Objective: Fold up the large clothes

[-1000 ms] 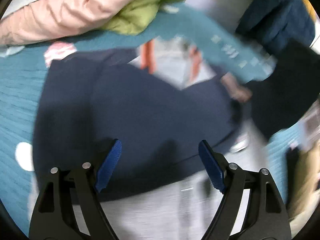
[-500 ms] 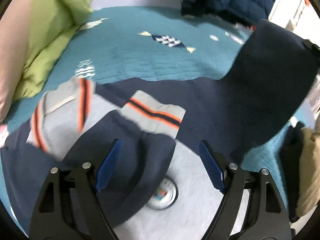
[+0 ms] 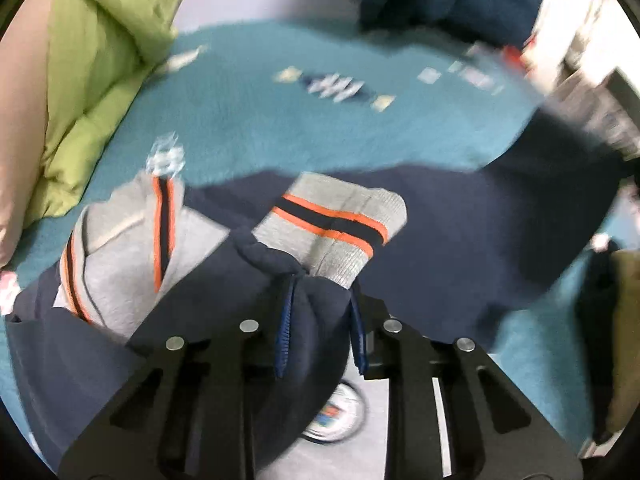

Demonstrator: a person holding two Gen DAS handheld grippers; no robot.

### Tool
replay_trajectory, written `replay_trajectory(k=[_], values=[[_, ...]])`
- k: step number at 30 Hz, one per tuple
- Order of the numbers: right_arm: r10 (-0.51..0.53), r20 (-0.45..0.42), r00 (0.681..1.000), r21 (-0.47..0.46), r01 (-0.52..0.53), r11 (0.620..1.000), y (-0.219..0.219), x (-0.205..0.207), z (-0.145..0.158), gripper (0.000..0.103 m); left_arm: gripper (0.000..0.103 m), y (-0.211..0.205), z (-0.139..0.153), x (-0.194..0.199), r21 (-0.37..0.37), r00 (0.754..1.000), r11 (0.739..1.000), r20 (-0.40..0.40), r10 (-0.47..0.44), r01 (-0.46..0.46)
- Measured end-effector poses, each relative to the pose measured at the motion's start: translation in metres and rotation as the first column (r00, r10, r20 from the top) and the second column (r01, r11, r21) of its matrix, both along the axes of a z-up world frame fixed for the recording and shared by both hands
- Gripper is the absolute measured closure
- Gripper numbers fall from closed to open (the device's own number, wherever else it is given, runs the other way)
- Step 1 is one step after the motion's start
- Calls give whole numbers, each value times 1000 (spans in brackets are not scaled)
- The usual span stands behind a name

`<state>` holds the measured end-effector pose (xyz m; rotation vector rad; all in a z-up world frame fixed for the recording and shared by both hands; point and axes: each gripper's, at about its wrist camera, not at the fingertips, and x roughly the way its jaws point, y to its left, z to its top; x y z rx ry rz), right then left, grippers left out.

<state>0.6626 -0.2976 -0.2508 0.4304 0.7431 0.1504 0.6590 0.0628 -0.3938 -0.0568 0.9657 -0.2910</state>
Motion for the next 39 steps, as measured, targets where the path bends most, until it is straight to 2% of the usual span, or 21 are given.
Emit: replay_trajectory(k=[2,5,8,9,11,12,14,17,18,20,21,22,23,25,29,31,34,37,38,39], values=[[-2,-5,1000,4,2,1000,2,0,0,96,79,-7,9,-12,-16,996,997,43,-72,73],[-7,-9,1000,2,7,1000,5,0,0,96,79,-20,4,-18,-1,990,991,28,-136,136],[-12,-7,1000,-8,12,1000,11,-2,2,95,76,-32,-16,-17,-19,980,982,-64,-188,187],[-11,-7,1000,-11,11,1000,12,-1,3,95,71,-36,-25,-17,10,975,979,-94,-200,202],[-11,-9,1000,-21,11,1000,17,-1,4,95,36,-34,-29,-22,36,983,986,-93,-161,165],[-8,-9,1000,-26,8,1000,21,-1,5,95,20,-29,-23,-26,13,989,991,-60,-134,135],[4,5,1000,-41,-4,999,31,-1,10,95,20,-13,-6,-38,-107,991,985,9,-135,135],[38,46,998,-48,-36,998,54,-5,25,95,17,27,14,-52,-215,995,972,53,-81,90],[50,57,997,-51,-47,998,61,-5,30,95,14,40,19,-56,-223,997,973,57,-48,59],[93,92,991,-67,-87,994,86,-9,44,95,14,87,27,-73,-206,995,977,60,76,-62],[118,111,987,-85,-109,990,102,-12,51,95,14,108,27,-78,-171,989,977,49,136,-126],[145,129,981,-102,-133,986,117,-15,57,95,14,124,28,-84,-129,982,975,41,186,-179],[184,151,971,-122,-166,978,140,-19,64,95,14,149,25,-93,-70,968,966,32,250,-248],[254,188,949,-146,-229,962,184,-28,72,95,14,185,17,-108,-1,942,942,5,335,-335],[395,197,897,-195,-359,913,275,-44,66,95,14,248,8,-138,39,877,877,-22,480,-479],[468,167,868,-196,-436,878,324,-53,51,95,14,278,5,-155,-2,850,851,-43,525,-525],[575,90,813,-168,-556,814,392,-69,15,94,14,303,2,-173,-6,820,821,-42,570,-571],[660,-33,750,-101,-660,745,451,-86,-42,93,14,321,-2,-190,-13,776,777,-63,627,-629],[670,-59,740,-117,-672,732,465,-90,-55,91,14,325,-5,-193,-13,760,761,-66,647,-649],[676,-89,732,-141,-681,719,475,-94,-69,84,14,330,-6,-198,-16,750,751,-74,657,-660]])
